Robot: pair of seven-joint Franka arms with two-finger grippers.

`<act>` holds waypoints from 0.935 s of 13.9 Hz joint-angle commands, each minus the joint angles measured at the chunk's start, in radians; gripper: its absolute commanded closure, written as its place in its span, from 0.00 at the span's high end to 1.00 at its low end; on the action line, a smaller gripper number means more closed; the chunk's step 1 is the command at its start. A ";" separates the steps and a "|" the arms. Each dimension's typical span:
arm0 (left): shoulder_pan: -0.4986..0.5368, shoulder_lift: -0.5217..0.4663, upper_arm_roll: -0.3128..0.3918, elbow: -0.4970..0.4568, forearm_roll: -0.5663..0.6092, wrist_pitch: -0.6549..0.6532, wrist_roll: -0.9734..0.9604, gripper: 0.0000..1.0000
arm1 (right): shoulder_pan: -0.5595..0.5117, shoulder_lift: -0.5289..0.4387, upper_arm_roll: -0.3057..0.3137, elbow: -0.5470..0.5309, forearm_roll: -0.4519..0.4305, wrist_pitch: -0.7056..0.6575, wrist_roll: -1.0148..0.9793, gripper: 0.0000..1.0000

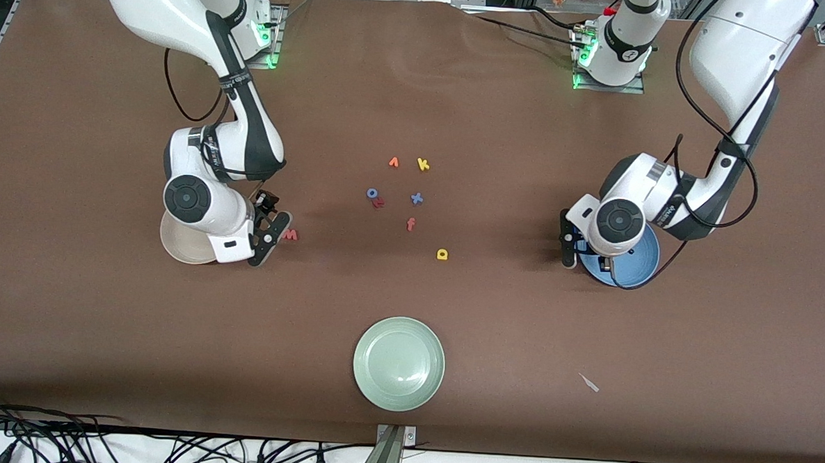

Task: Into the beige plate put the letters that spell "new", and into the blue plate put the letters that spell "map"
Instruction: 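Drop e on the white plate while the left gripper drops m on blue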

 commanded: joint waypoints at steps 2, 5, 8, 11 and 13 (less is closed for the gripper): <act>0.039 -0.018 -0.020 -0.025 0.038 0.030 0.009 1.00 | 0.000 0.012 0.012 -0.037 0.003 0.114 -0.109 1.00; 0.036 -0.038 -0.027 -0.016 0.036 0.001 -0.002 1.00 | 0.001 0.012 0.035 -0.052 0.003 0.156 -0.152 1.00; 0.032 -0.075 -0.064 0.029 -0.055 -0.105 -0.018 1.00 | 0.001 0.017 0.044 -0.072 0.005 0.174 -0.193 1.00; 0.029 -0.089 -0.107 0.058 -0.160 -0.152 -0.153 1.00 | 0.004 0.038 0.044 -0.072 0.005 0.178 -0.203 0.99; 0.026 -0.087 -0.142 0.067 -0.180 -0.152 -0.320 1.00 | 0.006 0.055 0.063 -0.071 0.005 0.187 -0.203 0.96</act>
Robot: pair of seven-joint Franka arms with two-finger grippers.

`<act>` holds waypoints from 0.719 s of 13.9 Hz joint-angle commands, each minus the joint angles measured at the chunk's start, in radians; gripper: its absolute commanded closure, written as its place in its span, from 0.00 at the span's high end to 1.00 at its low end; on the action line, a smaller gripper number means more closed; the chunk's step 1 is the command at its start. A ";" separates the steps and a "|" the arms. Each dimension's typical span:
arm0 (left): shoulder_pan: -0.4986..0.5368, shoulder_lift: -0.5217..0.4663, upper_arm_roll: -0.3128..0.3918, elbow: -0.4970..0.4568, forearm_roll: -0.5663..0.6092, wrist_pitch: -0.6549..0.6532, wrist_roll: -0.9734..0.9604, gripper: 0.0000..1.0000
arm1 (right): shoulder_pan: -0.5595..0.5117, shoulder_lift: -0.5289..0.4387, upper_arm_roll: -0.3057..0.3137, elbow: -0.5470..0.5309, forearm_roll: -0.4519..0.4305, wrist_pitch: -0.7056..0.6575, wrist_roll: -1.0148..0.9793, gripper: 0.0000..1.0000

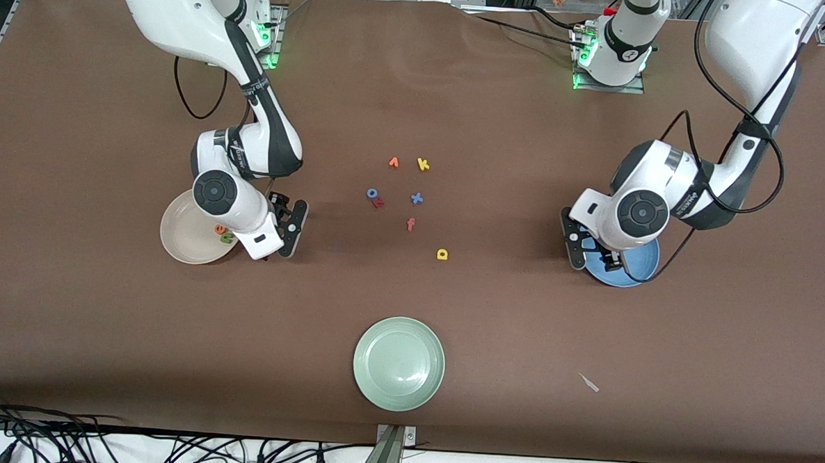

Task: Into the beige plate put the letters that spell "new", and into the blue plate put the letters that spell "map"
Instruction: 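Drop e on the white plate while the left gripper drops m on blue, then grasp pink w with the right gripper while the left gripper reaches yellow o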

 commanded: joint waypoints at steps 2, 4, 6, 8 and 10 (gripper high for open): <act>-0.016 0.013 -0.064 0.051 -0.038 -0.023 -0.275 1.00 | 0.006 0.021 0.016 -0.005 0.003 0.039 -0.025 0.93; -0.042 0.047 -0.070 0.103 -0.100 -0.021 -0.373 1.00 | 0.010 0.021 0.016 -0.005 -0.001 0.050 -0.028 0.86; -0.077 0.064 -0.068 0.149 -0.180 -0.019 -0.486 1.00 | 0.010 0.021 0.018 -0.005 -0.004 0.052 -0.038 0.75; -0.111 0.082 -0.070 0.183 -0.194 -0.018 -0.629 1.00 | 0.012 0.024 0.016 -0.002 -0.004 0.062 -0.057 0.69; -0.142 0.111 -0.070 0.218 -0.205 -0.013 -0.761 1.00 | 0.012 0.034 0.016 -0.002 -0.003 0.079 -0.077 0.65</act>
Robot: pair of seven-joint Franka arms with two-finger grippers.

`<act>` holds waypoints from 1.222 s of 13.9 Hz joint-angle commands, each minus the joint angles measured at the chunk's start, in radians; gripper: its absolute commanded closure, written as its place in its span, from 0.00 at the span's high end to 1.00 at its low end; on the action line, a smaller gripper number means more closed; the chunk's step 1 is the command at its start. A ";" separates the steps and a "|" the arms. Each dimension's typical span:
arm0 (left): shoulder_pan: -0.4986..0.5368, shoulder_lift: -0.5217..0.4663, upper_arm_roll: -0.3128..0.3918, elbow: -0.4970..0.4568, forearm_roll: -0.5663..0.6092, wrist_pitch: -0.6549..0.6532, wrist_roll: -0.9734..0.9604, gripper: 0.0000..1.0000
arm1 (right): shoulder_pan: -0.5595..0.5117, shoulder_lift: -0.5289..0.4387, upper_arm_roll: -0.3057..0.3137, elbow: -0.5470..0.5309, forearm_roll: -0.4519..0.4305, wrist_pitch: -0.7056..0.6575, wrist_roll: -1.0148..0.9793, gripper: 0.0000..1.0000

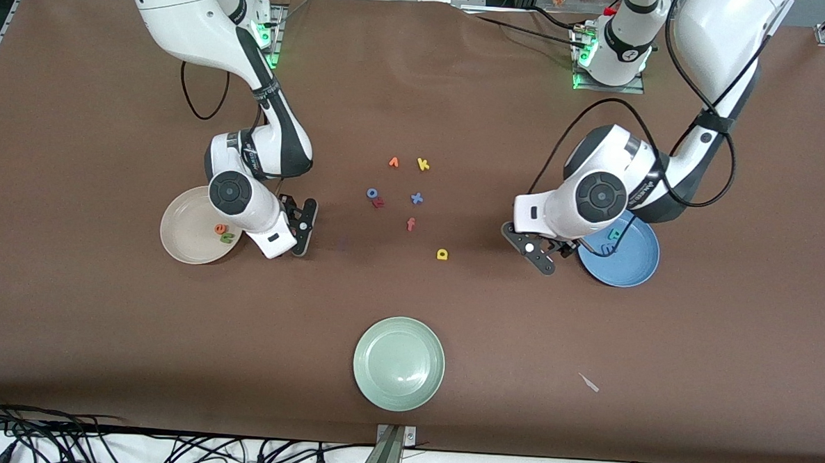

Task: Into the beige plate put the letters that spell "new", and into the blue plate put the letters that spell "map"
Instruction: 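Grasp pink w with the right gripper while the left gripper reaches yellow o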

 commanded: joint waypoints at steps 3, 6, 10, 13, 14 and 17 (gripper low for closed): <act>-0.098 0.119 0.001 0.145 -0.027 -0.009 -0.339 1.00 | 0.003 0.014 0.002 -0.002 -0.001 0.036 -0.047 0.60; -0.164 0.179 0.009 0.193 -0.019 0.048 -0.539 1.00 | 0.006 0.015 0.002 0.001 -0.001 0.048 -0.084 0.45; -0.221 0.219 0.037 0.193 -0.010 0.215 -0.658 1.00 | 0.009 0.017 0.002 0.001 -0.001 0.052 -0.087 0.17; -0.298 0.257 0.097 0.193 0.070 0.293 -0.658 1.00 | 0.011 0.015 0.001 0.002 0.000 0.048 -0.084 0.03; -0.322 0.263 0.113 0.193 0.088 0.306 -0.659 1.00 | 0.011 0.014 0.002 0.005 0.002 0.043 -0.077 0.00; -0.411 0.273 0.182 0.199 0.096 0.321 -0.714 1.00 | 0.000 0.000 -0.006 0.027 0.012 0.017 -0.070 0.00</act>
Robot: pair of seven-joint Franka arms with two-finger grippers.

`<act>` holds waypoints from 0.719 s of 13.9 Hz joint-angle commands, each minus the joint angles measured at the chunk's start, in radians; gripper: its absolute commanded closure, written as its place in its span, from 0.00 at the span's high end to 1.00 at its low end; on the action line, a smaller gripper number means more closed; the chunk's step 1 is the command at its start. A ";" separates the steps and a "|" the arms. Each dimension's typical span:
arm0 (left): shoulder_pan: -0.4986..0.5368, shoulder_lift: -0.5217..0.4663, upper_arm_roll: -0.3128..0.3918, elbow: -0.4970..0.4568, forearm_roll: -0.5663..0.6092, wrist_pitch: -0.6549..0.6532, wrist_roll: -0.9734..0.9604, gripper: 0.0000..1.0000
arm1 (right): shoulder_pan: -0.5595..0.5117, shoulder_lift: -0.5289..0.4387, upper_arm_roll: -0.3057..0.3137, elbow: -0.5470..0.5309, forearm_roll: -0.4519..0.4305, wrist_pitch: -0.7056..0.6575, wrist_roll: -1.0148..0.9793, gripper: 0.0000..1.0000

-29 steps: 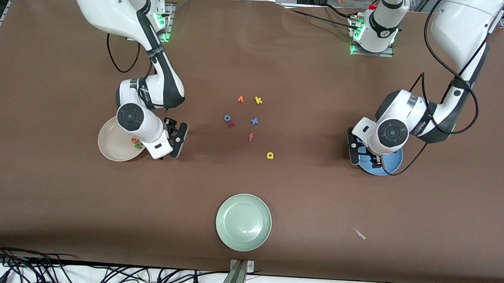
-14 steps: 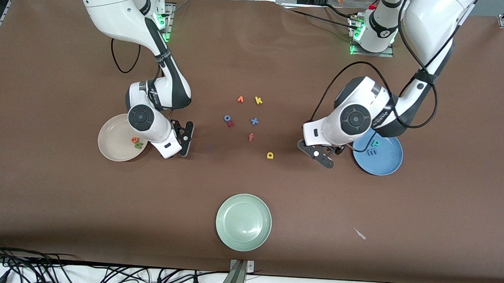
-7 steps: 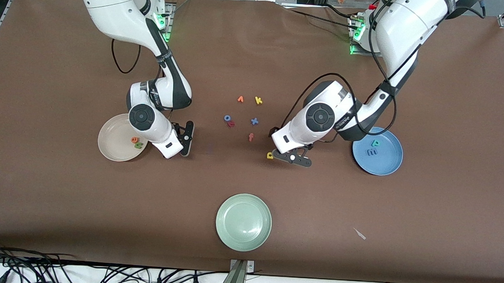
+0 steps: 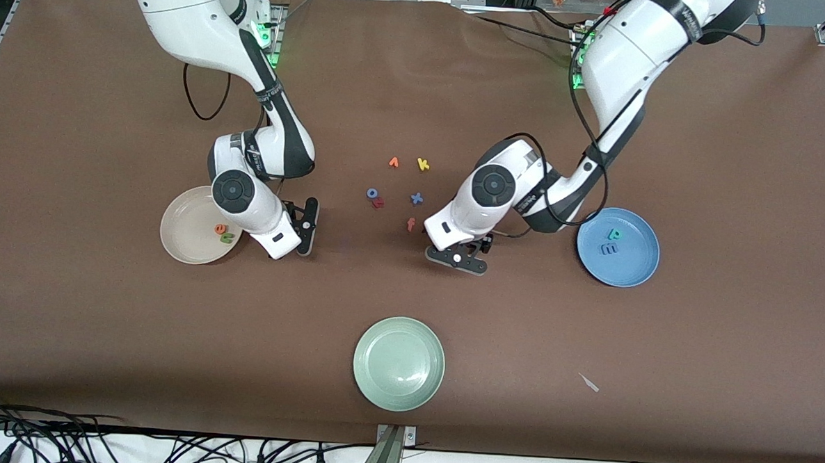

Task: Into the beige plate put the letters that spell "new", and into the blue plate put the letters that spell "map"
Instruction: 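Grasp pink w with the right gripper while the left gripper reaches yellow o, then grasp yellow o with the left gripper while the right gripper drops w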

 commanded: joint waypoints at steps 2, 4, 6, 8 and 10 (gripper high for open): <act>-0.119 0.025 0.100 0.056 0.029 0.000 -0.059 1.00 | -0.030 -0.017 -0.009 0.070 0.026 -0.133 -0.002 0.00; -0.130 0.047 0.115 0.088 0.029 0.000 -0.061 1.00 | -0.066 -0.017 -0.026 0.141 0.026 -0.267 0.007 0.00; -0.132 0.074 0.117 0.121 0.032 0.000 -0.061 1.00 | -0.092 -0.015 -0.061 0.170 0.026 -0.355 0.008 0.00; -0.132 0.079 0.117 0.125 0.034 0.000 -0.059 1.00 | -0.124 -0.008 -0.088 0.167 0.025 -0.367 -0.002 0.00; -0.129 0.076 0.117 0.125 0.035 0.000 -0.058 1.00 | -0.165 -0.006 -0.088 0.161 0.026 -0.398 0.011 0.00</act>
